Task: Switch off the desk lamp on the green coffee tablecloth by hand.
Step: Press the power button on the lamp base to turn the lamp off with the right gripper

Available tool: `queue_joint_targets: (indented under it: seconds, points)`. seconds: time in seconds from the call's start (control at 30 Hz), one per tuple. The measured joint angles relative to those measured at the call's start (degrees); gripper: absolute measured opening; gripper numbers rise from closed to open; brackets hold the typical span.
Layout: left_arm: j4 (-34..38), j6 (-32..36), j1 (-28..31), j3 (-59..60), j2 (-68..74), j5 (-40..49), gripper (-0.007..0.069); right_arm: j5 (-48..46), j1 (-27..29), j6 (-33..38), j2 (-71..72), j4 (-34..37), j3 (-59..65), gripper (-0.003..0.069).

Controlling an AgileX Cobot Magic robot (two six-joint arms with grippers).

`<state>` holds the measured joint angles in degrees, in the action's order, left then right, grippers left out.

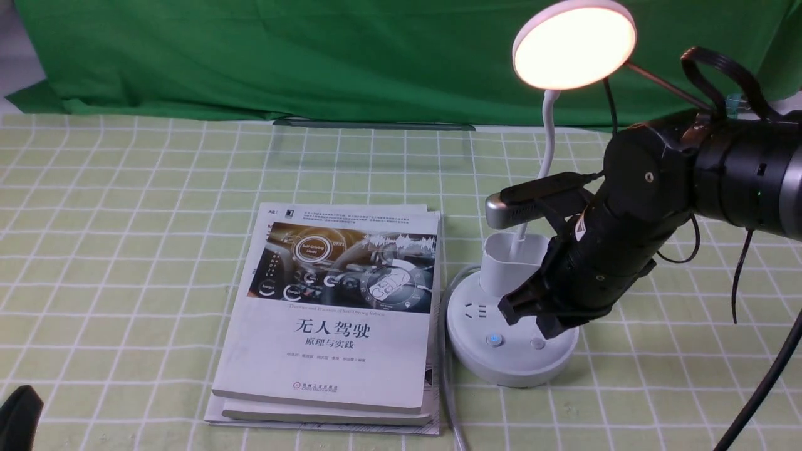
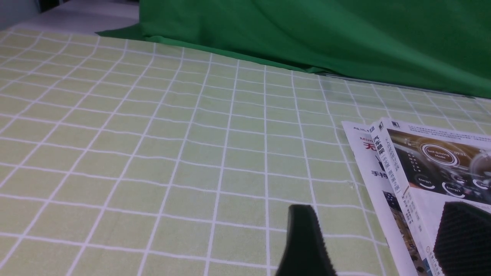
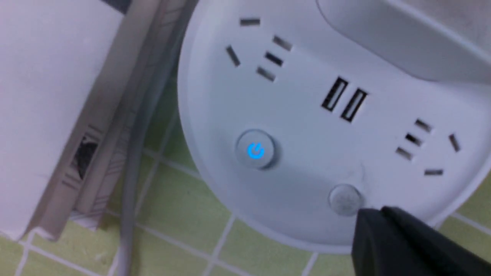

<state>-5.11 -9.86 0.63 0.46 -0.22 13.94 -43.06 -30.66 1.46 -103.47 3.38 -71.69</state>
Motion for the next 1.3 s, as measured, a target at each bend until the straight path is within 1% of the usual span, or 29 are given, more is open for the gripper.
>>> queue_joint_targets:
  seconds: [0.5,0.73,1.0,1.3]
  points:
    - [0.0,0.0,0.0,0.0,0.0,0.0,0.041,-0.6,-0.06,0.84,-6.36,1.21,-2.82,0.0044]
    - [0.0,0.0,0.0,0.0,0.0,0.0,0.041,-0.69,-0.06,0.89,-5.38,1.16,-2.67,0.0045]
    - [0.0,0.0,0.0,0.0,0.0,0.0,0.041,-0.25,-0.06,0.89,-0.77,1.16,-2.04,0.0045]
    - [0.0,0.0,0.0,0.0,0.0,0.0,0.041,-0.24,-0.06,0.89,-2.85,1.16,-1.51,0.0045]
